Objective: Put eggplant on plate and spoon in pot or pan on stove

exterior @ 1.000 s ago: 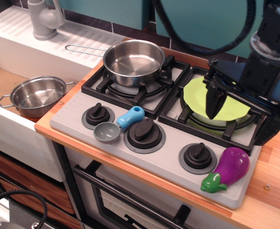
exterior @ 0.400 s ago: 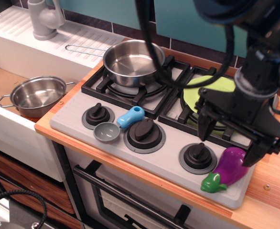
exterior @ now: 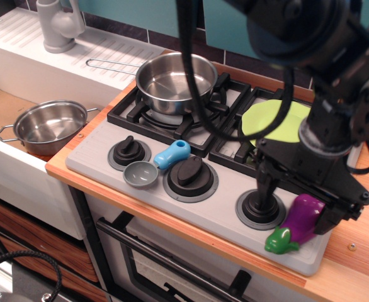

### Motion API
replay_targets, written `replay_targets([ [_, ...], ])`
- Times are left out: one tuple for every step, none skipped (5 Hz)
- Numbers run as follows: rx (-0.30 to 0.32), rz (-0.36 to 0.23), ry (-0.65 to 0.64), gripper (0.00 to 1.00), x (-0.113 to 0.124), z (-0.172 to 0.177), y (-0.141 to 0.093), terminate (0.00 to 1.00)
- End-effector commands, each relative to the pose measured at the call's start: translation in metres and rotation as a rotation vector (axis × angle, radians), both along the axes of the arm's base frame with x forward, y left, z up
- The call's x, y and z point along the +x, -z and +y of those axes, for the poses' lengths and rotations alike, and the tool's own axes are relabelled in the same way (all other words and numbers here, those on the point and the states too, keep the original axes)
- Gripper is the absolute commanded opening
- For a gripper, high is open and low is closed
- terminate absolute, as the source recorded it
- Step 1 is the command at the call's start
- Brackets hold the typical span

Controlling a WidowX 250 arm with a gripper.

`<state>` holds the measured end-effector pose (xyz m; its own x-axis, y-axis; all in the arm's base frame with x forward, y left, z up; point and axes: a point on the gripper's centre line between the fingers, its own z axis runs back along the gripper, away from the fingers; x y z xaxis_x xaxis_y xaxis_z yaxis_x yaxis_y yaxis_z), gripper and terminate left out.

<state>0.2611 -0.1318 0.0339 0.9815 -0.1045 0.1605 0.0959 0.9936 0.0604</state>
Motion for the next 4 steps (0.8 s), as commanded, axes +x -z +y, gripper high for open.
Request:
replay_targets([
  [-0.005,-0.045,-0.009,1.00,0.0014,-0.0075,0.0117,0.00],
  [-0.007,-0.054,-0.012,1.00,0.0018,-0.0100,0.0173,0.00],
  [-0.011,-0.063,-0.017,1.00,0.0019,-0.0137,0.0206,0.00],
  [-0.007,-0.066,-0.021,1.00,0.0017,-0.0171,0.0216,0.00],
])
